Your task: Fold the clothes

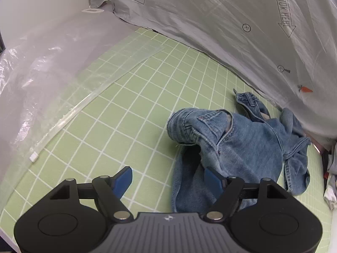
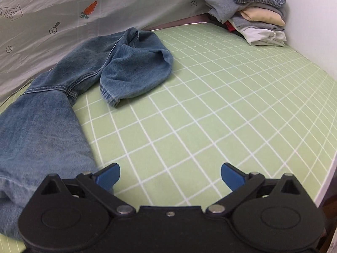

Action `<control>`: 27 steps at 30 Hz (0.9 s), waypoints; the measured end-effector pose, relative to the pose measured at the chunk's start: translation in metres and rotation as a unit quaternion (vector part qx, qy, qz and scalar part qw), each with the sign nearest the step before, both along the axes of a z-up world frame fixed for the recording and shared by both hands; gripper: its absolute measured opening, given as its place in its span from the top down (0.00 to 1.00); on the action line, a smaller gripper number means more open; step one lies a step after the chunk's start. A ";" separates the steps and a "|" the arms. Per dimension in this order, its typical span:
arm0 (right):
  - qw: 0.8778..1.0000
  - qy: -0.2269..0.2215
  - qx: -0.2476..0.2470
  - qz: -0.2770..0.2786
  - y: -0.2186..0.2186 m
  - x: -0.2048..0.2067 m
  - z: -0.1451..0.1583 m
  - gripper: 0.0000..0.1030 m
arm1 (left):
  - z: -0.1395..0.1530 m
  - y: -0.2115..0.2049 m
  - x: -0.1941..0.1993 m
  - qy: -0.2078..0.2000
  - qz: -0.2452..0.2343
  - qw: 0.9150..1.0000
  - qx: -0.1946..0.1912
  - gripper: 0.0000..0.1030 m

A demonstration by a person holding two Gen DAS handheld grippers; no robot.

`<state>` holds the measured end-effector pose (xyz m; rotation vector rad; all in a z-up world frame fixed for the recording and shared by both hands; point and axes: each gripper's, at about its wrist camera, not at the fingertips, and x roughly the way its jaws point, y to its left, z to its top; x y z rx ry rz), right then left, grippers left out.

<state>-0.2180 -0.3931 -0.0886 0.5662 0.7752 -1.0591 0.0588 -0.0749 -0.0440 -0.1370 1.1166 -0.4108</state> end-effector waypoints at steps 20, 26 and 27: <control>0.998 -0.039 0.029 0.032 0.079 0.052 -0.024 0.19 | 0.003 0.073 -0.013 -0.030 -0.025 0.999 0.035 0.22; 0.998 -0.021 0.015 0.052 0.067 0.052 -0.022 0.82 | 0.003 0.067 -0.018 -0.018 0.021 0.999 0.019 0.21; 0.998 -0.022 0.012 0.059 0.063 0.049 -0.020 0.83 | 0.003 0.063 -0.019 -0.014 0.029 0.999 0.014 0.21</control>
